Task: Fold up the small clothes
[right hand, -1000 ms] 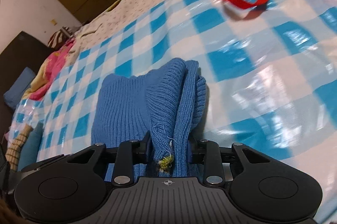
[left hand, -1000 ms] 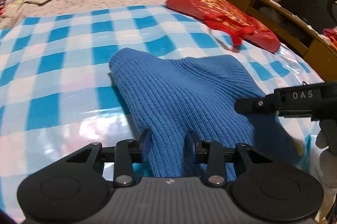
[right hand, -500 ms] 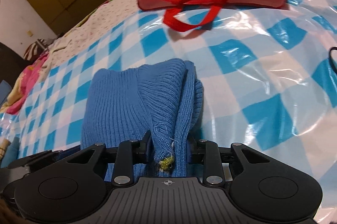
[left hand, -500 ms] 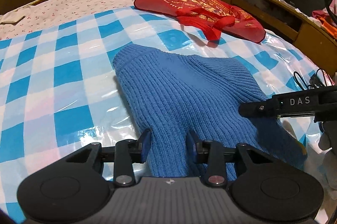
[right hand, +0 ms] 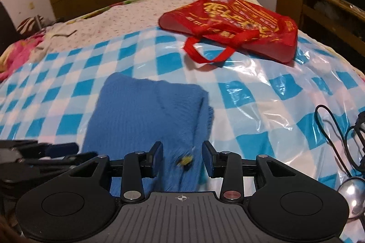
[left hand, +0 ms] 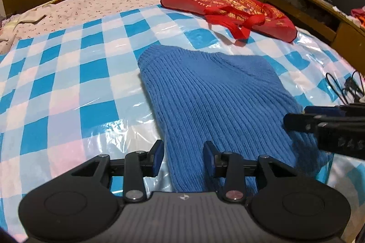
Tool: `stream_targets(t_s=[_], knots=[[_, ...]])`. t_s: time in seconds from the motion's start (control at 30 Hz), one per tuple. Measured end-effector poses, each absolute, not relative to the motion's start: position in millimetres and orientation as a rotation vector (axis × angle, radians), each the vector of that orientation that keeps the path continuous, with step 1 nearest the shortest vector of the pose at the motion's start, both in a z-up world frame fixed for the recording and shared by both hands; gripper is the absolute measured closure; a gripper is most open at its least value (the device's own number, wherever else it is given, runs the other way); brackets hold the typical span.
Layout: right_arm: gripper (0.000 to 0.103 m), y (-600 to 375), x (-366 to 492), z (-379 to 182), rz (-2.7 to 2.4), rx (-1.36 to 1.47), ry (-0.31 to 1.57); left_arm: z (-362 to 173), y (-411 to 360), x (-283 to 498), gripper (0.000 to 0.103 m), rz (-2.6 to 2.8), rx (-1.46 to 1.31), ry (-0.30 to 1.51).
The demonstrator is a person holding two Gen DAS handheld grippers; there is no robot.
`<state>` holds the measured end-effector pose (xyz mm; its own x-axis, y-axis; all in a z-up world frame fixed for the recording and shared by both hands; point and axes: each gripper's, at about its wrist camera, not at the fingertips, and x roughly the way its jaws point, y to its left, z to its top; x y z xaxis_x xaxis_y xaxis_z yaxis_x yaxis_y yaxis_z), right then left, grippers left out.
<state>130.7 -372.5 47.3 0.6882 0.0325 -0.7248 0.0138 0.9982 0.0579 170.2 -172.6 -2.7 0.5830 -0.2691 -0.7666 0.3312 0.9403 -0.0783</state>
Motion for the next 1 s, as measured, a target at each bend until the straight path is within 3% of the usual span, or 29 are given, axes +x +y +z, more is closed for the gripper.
stream_targets(t_s=[0.17, 0.37, 0.63, 1.0], knots=[[0.066, -371, 135, 26, -0.003, 0.049, 0.882, -8, -176, 169, 0.055, -0.34, 0.09, 0.908], [0.05, -389, 141, 10, -0.03, 0.123, 0.913, -9, -175, 169, 0.055, -0.333, 0.07, 0.927], [0.05, -384, 138, 13, -0.047, 0.093, 0.899, -6, -171, 163, 0.054, -0.337, 0.048, 0.934], [0.048, -370, 109, 36, -0.053, 0.048, 0.863, -9, -157, 143, 0.036, -0.287, -0.046, 0.982]])
